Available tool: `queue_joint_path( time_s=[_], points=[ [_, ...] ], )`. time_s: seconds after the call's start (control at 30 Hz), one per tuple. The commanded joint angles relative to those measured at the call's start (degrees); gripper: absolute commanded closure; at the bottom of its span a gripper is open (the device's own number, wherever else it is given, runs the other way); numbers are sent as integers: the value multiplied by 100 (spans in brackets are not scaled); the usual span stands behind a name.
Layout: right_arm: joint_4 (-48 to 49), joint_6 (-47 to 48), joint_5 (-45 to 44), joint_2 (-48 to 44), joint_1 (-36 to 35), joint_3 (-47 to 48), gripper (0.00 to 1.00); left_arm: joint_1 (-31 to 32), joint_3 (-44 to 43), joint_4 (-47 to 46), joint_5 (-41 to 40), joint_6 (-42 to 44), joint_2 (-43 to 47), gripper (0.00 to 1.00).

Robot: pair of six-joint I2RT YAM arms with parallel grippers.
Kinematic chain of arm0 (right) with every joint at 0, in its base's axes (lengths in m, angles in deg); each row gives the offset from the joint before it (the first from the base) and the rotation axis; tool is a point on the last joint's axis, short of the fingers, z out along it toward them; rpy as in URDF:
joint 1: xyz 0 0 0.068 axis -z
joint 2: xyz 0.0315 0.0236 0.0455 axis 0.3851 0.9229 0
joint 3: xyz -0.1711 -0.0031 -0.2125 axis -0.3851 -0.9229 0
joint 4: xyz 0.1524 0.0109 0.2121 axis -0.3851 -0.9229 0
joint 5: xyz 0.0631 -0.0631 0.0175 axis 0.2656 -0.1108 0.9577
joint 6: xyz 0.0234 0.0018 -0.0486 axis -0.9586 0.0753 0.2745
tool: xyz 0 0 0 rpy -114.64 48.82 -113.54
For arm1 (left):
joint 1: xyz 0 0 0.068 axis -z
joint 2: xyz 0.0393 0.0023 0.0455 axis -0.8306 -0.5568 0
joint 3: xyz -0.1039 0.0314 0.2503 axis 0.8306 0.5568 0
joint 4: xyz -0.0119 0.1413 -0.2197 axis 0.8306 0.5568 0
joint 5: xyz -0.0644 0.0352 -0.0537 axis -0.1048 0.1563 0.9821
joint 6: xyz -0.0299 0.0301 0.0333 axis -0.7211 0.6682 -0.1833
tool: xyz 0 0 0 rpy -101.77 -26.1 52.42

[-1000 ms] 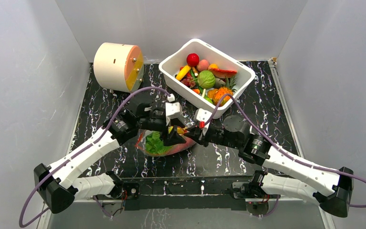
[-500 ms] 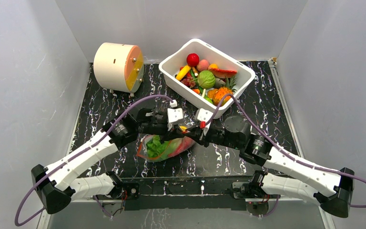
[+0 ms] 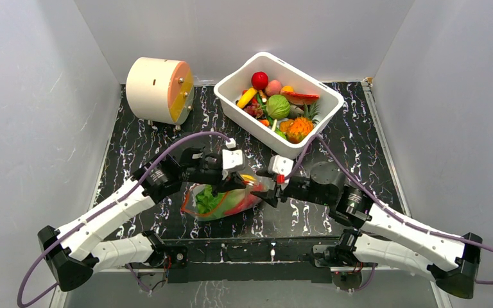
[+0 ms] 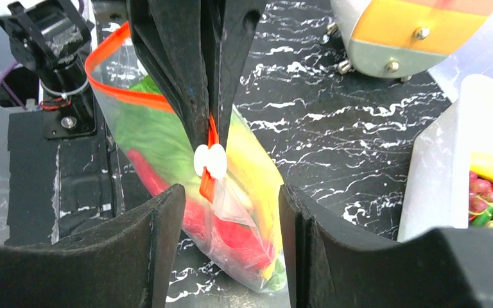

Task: Place the food in the zip-top bag and seal the zipper
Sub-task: Zip the zipper food storage bag at the center of the board.

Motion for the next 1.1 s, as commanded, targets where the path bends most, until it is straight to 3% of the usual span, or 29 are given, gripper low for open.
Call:
queue_joint_path(
  time_s=[0.0, 0.13, 0.3, 0.33, 0.43, 0.63, 0.87, 0.97, 1.07],
  points=[
    [420, 144, 141, 93, 11, -131, 48, 44, 38, -100, 399, 114, 152, 100],
    [839, 169, 221, 173, 11, -243, 56, 46, 69, -162, 490, 80, 155, 100],
    [982, 176, 226, 252, 13, -265, 95, 46, 79, -154, 503, 35, 169, 99],
    [1012, 149, 233, 229, 11, -279, 100, 46, 82, -156, 472, 11, 190, 94],
    [1134, 11, 241, 157, 13, -316, 100, 46, 145, -312, 354, -152, 311, 71],
    [1257, -267, 315, 238, 11, -266, 100, 46, 148, -799, 651, -280, 317, 61],
    [1269, -308, 390, 325, 11, -196, 100, 70, 160, -1069, 596, -167, 258, 66],
    [1250, -302, 384, 351, 11, -186, 100, 82, 251, -1236, 482, -145, 343, 87],
    [1250, -295, 360, 326, 11, -195, 100, 83, 292, -1236, 503, -103, 343, 99]
  ],
)
